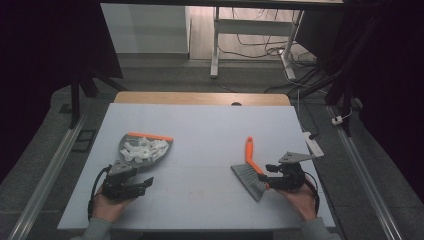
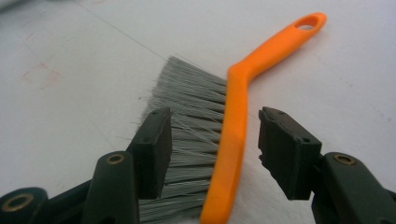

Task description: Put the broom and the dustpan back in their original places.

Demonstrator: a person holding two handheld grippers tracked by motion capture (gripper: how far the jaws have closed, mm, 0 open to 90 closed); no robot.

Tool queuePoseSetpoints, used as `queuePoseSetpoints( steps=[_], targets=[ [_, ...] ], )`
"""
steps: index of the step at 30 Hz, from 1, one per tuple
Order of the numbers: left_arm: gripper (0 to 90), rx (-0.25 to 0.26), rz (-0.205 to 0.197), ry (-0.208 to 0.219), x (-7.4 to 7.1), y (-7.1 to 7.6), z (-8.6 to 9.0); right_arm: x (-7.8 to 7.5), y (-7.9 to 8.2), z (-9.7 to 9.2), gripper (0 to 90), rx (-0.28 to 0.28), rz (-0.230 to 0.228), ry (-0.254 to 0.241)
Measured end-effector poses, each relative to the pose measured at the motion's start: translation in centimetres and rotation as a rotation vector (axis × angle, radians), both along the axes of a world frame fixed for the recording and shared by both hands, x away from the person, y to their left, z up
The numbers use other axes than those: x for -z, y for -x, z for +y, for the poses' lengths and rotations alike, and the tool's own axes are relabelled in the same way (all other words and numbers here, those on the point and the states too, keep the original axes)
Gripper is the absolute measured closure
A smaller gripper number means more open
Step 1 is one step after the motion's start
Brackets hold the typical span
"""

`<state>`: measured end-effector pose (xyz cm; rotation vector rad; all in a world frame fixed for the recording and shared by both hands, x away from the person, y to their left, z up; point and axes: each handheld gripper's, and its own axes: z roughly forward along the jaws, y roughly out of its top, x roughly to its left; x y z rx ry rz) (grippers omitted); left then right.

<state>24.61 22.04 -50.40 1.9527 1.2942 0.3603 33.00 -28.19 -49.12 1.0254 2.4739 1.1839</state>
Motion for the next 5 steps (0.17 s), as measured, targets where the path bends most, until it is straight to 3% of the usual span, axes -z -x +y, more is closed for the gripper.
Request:
queuePoseSetpoints(
  steps=[5],
  targets=[
    [30.7,0.008,-0.007,0.015,-0.05,-0.05,0.16,0.00,0.05,0.13,44.6,-0.017,-0.014,-0.007]
  ],
)
